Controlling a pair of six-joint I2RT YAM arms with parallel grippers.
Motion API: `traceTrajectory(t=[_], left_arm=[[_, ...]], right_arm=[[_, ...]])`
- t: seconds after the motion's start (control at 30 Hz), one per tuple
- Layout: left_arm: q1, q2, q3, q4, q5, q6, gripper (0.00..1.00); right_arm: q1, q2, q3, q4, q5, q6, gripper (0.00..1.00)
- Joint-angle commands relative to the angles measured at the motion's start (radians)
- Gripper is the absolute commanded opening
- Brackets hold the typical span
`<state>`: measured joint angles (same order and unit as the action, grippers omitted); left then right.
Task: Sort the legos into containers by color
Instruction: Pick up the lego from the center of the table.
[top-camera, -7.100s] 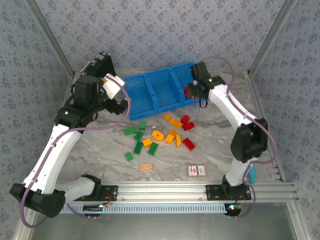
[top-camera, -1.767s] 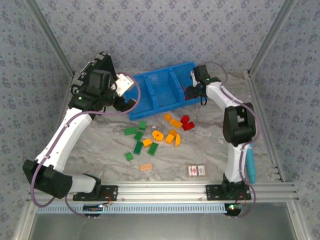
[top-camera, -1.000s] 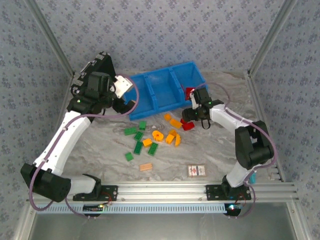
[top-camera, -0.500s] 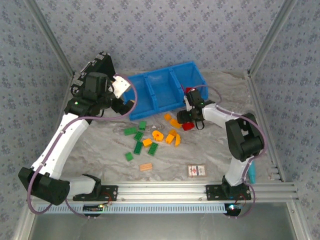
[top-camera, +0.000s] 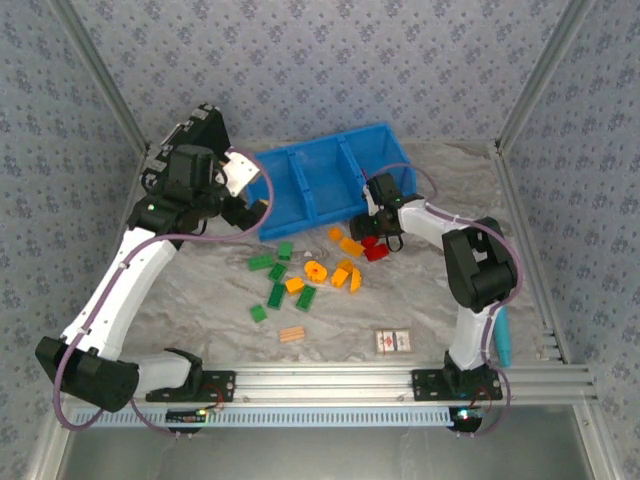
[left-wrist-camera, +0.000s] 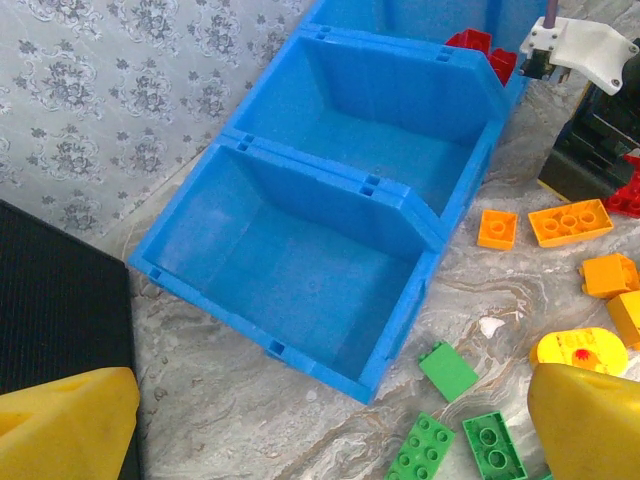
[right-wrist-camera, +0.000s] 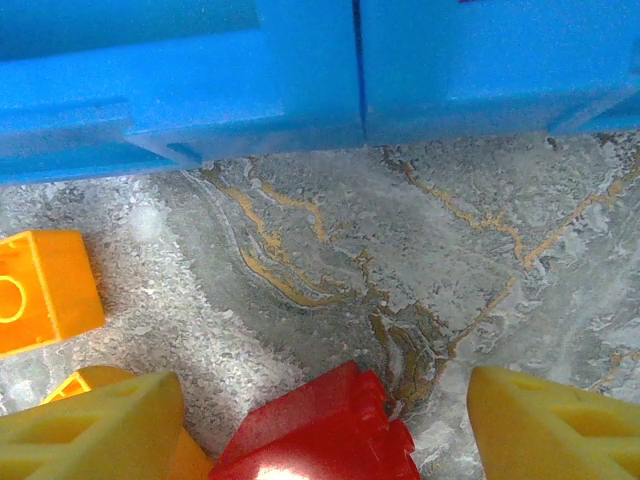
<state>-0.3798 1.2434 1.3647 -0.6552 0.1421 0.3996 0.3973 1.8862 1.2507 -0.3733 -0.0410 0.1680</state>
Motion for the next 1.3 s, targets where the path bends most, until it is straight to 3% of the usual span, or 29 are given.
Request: traceTrajectory(t=[0.0, 0.4, 0.8, 1.27], left_arm=[[0.001, -0.006, 0.0, -0.009, 0.008, 0.002, 1.0], [0.001, 0.011, 0.01, -0.012, 0.004, 0.004, 1.0], [0.001, 0.029, 0.014, -0.012, 0.002, 0.005, 1.0], [0.0, 0.056, 0.036, -0.01, -0.004, 0.02, 1.0]], right_arm=[[-0.006, 0.019, -0.012, -0.017, 0.013, -0.004, 0.75], [-0.014, 0.017, -0.048, -0.017, 0.016, -0.01, 0.64], [-0.018, 0.015, -0.05, -0.031, 0.016, -0.016, 0.42], [-0.048, -0.114, 0.031, -0.153, 0.024, -0.034, 0.38]])
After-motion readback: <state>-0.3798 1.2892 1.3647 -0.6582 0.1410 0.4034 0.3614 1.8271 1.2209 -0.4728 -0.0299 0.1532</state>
